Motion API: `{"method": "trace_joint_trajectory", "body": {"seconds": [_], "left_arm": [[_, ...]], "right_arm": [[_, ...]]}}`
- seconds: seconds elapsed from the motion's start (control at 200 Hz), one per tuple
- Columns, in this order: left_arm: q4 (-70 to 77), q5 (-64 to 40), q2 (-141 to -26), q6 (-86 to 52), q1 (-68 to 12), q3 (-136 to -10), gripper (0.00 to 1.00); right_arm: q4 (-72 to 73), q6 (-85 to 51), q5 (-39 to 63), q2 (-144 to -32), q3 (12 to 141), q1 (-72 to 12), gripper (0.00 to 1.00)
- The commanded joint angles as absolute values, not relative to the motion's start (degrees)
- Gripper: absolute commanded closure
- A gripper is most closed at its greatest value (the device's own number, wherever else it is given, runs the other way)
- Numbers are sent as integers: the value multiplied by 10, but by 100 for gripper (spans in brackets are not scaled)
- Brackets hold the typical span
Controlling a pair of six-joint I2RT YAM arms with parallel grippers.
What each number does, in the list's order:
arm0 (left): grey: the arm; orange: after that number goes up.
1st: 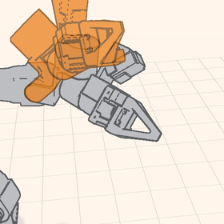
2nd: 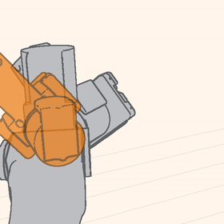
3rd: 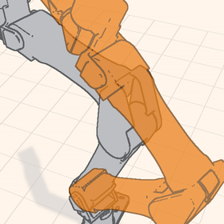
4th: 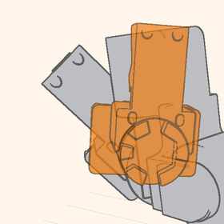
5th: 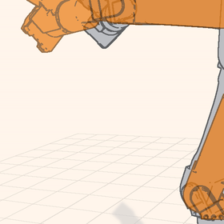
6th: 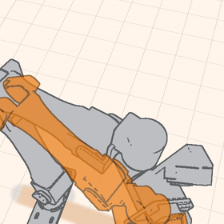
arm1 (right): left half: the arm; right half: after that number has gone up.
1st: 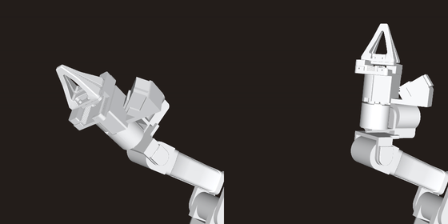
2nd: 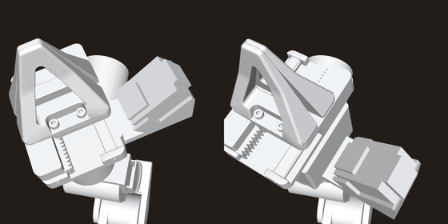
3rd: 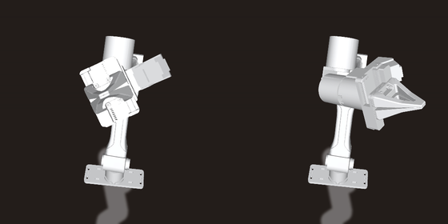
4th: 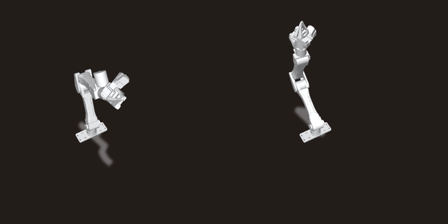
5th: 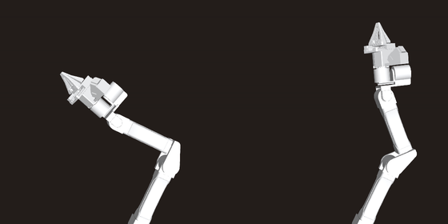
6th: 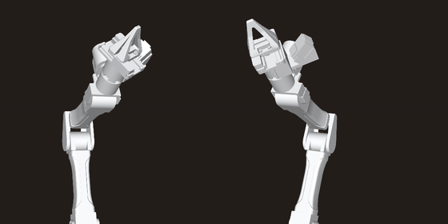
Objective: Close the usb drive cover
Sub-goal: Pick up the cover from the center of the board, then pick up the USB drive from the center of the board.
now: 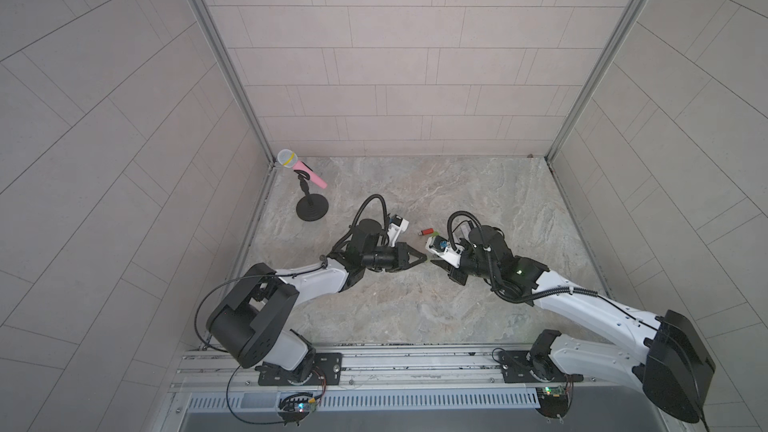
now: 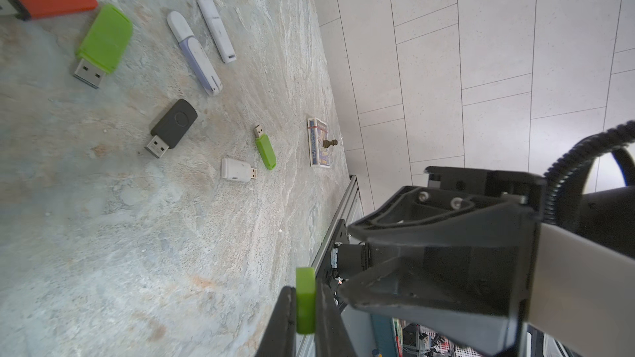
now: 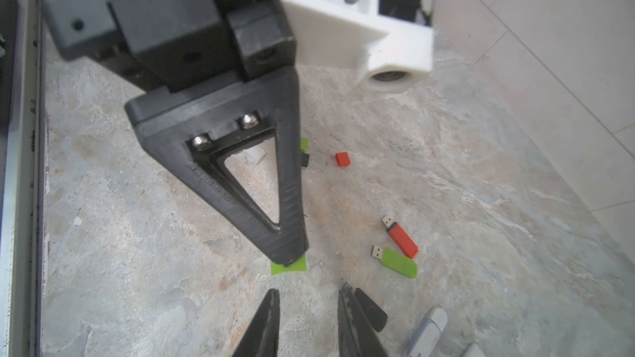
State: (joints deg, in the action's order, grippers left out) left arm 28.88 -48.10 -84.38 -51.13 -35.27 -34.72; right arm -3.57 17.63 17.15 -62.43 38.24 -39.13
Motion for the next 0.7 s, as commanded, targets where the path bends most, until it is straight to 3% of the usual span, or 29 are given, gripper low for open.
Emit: {"method": "trace_joint_trajectory", "body": {"seconds": [0.0, 0.145, 0.305, 0.47, 0.695], "left_arm": [[282, -461, -820, -496, -346, -340, 93], [272, -446, -797, -493, -336, -330, 93], [246, -424, -767, -481, -323, -319, 93], [220, -406, -735, -471, -308, -311, 93], [177, -387, -698, -447, -294, -309, 93]], "right_arm": [[-27, 98, 112, -604, 389, -372, 62], [-68, -58, 23, -611, 409, -301, 62], [-188, -203, 61, -657, 454, -180, 65], [-307, -230, 97, -730, 490, -114, 63], [-451, -189, 134, -844, 555, -114, 59]]}}
